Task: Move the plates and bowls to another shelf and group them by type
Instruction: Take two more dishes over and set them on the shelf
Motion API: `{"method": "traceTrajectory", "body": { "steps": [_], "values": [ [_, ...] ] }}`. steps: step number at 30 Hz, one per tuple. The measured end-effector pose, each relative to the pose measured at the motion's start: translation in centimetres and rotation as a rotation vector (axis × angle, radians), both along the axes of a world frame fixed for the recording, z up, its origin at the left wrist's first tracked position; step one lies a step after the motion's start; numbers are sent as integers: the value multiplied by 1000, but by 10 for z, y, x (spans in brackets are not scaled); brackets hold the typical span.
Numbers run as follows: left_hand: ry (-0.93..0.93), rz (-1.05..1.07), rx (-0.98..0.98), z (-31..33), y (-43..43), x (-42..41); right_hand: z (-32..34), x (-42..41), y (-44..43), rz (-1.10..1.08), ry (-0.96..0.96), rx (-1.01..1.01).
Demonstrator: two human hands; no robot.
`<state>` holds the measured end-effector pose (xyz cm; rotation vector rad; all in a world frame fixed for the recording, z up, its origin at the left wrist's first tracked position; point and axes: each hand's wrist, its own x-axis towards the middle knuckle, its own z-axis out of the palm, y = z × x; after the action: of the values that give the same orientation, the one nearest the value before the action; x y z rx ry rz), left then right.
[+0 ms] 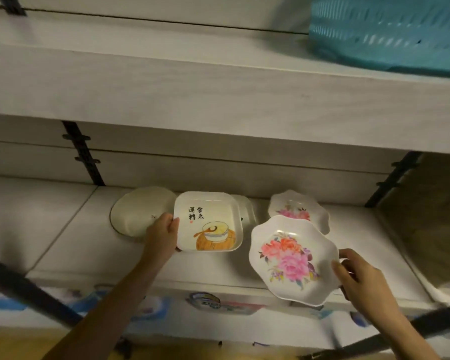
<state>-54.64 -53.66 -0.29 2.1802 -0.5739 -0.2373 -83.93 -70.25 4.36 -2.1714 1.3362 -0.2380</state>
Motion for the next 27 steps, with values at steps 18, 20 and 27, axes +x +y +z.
{"method": "traceTrajectory", "body": {
  "steps": [18, 20, 27],
  "values": [
    [-67, 20, 358, -22, -88, 13, -4, -37, -16, -38, -34, 60],
    [-53, 39, 386, -22, -87, 10, -7, -41, -17, -56, -38, 90],
    [-261, -74, 231, -20, -90, -8, -9, -43, -34, -79, -68, 76]
  ]
}}
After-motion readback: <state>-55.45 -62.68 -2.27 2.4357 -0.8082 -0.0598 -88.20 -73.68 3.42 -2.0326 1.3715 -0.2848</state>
